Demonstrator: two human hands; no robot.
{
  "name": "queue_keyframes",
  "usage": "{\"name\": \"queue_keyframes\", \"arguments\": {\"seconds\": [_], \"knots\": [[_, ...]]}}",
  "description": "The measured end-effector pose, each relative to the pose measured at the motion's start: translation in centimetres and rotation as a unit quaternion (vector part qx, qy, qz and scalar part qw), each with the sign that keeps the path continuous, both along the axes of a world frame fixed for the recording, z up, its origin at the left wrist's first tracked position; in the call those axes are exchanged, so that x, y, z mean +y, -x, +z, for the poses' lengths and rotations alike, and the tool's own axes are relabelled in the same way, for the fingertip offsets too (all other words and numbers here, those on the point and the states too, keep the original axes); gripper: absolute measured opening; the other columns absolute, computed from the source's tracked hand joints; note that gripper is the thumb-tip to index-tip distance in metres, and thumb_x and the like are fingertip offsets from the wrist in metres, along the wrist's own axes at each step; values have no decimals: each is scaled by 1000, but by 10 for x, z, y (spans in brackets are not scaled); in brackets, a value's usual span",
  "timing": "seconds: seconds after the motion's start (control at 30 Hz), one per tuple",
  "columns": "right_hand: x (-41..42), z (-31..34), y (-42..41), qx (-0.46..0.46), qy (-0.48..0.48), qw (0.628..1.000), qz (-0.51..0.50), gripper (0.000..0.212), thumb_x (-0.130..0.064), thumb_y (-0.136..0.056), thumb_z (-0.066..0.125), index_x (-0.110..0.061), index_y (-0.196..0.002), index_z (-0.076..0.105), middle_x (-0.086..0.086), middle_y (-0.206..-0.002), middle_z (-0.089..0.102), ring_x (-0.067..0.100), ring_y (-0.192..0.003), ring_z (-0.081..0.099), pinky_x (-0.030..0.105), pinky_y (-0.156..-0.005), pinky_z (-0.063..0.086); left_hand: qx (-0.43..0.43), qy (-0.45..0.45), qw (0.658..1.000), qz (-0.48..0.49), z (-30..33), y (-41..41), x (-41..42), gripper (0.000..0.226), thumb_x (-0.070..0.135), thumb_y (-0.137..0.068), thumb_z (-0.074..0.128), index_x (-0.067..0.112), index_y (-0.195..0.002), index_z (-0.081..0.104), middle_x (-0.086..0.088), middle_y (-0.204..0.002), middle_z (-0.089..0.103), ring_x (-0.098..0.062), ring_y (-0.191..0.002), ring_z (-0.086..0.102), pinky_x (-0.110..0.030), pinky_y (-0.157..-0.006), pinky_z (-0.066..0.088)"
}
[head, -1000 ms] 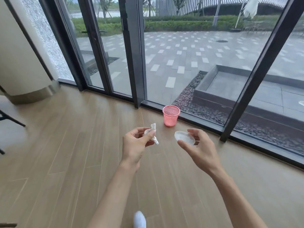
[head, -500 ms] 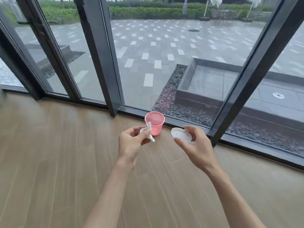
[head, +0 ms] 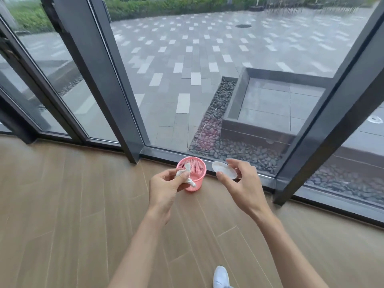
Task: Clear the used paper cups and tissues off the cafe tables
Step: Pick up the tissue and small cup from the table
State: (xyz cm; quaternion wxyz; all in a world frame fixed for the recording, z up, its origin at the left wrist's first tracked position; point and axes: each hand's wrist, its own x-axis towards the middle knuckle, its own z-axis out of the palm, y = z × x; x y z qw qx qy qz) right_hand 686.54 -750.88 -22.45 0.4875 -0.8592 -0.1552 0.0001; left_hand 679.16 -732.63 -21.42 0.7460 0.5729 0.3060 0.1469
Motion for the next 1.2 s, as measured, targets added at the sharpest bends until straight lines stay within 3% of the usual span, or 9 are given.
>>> {"name": "queue_keyframes", "arguments": {"seconds": [0.13,0.47,0.6,0.7,0.8,0.97,1.1,1.2], "knots": [[18,-1,-81,12,19,999,26,45,-33,-88,74,-17,-129,63,-6,-118,59,13,-117,47,24,-94,37,25,0,999,22,-9,-70,5,16,2,-83,78,-8,-95,73,-9,-74,74,-17,-68,69,-35,-81,61],[78,-51,-230,74,61,994,46,43,-33,-84,75,-22,-124,63,-8,-114,59,14,-115,48,28,-96,42,83,33,993,73,-60,-202,69,4,-4,-86,73,-4,-82,74,-8,-66,72,-16,-62,68,-23,-70,62],[117,-94,-285,115,96,987,49,45,-35,-82,75,-20,-124,62,-8,-114,58,15,-116,49,29,-96,43,121,49,988,81,-111,-254,113,4,-2,-87,72,-3,-85,75,-10,-74,74,-17,-68,70,-24,-75,61],[148,-126,-327,145,135,979,36,55,-46,-77,70,-18,-123,63,-8,-111,56,18,-115,51,32,-95,45,166,59,981,76,-153,-296,145,3,-3,-88,71,-4,-88,74,-9,-76,74,-14,-65,70,-27,-76,61],[181,-158,-367,177,166,969,43,56,-47,-77,68,-18,-125,62,-8,-112,55,18,-116,51,30,-93,43,201,65,976,46,-192,-339,178,3,-5,-88,70,-5,-89,73,-14,-81,73,-14,-60,71,-24,-66,60],[217,-227,-419,224,219,948,56,61,-53,-75,62,-16,-124,62,1,-116,63,21,-112,56,39,-93,49,265,54,962,34,-260,-397,215,1,-3,-87,72,-1,-87,72,-15,-80,71,-9,-49,65,-20,-54,56],[235,-296,-450,264,267,924,76,63,-53,-74,58,-15,-124,59,3,-116,62,23,-113,55,39,-91,48,311,44,949,34,-327,-427,223,7,-1,-86,73,5,-83,71,-10,-74,70,-7,-45,62,-23,-58,57],[252,-369,-473,271,305,905,120,62,-51,-79,61,-14,-129,55,4,-122,59,23,-118,52,40,-95,48,330,44,942,32,-398,-449,223,9,-2,-85,73,5,-82,69,-11,-76,69,-13,-47,63,-36,-69,62]]}}
